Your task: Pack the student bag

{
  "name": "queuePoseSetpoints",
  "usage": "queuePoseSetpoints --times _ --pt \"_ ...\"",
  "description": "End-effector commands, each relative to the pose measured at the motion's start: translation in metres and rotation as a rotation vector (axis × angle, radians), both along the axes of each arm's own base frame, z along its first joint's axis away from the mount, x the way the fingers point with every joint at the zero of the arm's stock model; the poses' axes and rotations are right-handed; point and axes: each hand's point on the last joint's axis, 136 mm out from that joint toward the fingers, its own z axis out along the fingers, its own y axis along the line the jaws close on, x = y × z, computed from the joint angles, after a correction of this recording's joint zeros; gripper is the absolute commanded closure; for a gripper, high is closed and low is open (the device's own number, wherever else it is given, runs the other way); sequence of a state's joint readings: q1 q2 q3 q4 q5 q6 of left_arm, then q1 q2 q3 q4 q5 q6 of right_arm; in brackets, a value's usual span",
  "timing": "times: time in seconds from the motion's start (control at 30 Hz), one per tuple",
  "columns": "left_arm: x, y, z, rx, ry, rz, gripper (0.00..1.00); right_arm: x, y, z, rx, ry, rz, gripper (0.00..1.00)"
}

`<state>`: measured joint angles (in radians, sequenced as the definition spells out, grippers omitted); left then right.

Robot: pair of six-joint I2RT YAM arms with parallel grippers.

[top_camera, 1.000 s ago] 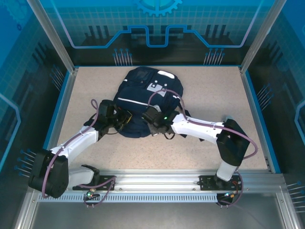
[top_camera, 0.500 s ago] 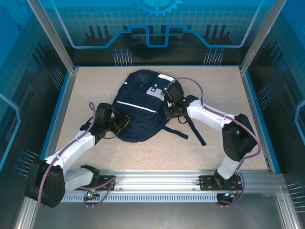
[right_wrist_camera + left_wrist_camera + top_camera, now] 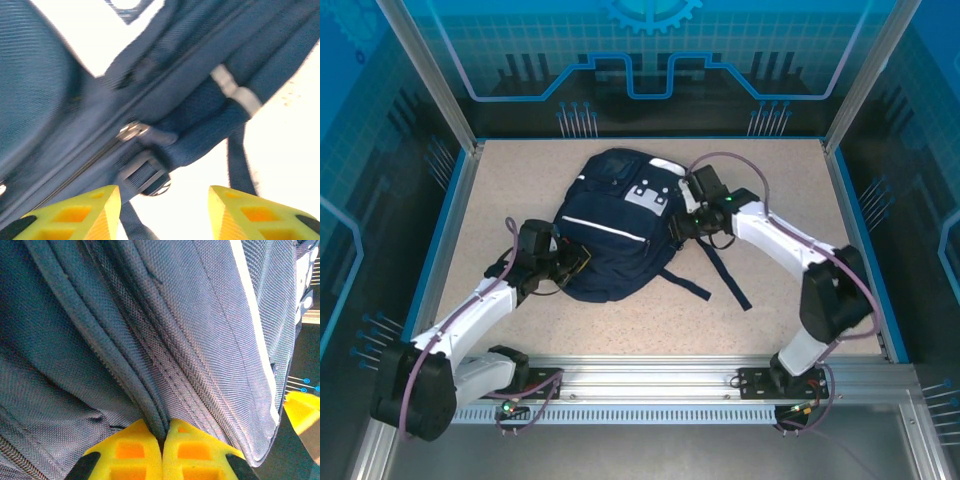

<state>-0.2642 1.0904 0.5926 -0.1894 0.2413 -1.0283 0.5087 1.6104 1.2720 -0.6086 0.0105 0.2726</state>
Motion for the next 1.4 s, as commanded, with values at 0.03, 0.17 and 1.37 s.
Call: queuePoseSetpoints --times 0.03,0.17,1.37 --pt "0.002 -0.012 0.008 -0.038 -0.023 -0.065 1.00 -0.043 0.048 0.008 0.209 0.092 0.183 0.49" --pt "0.003 -0.012 0.008 -0.044 -0.024 -0.057 1.00 -0.057 0.071 0.001 0.252 0.110 0.233 0.51" --pt "0.002 -0.017 0.005 -0.080 -0.016 -0.065 1.00 -0.022 0.099 -0.026 0.489 0.155 -0.104 0.63"
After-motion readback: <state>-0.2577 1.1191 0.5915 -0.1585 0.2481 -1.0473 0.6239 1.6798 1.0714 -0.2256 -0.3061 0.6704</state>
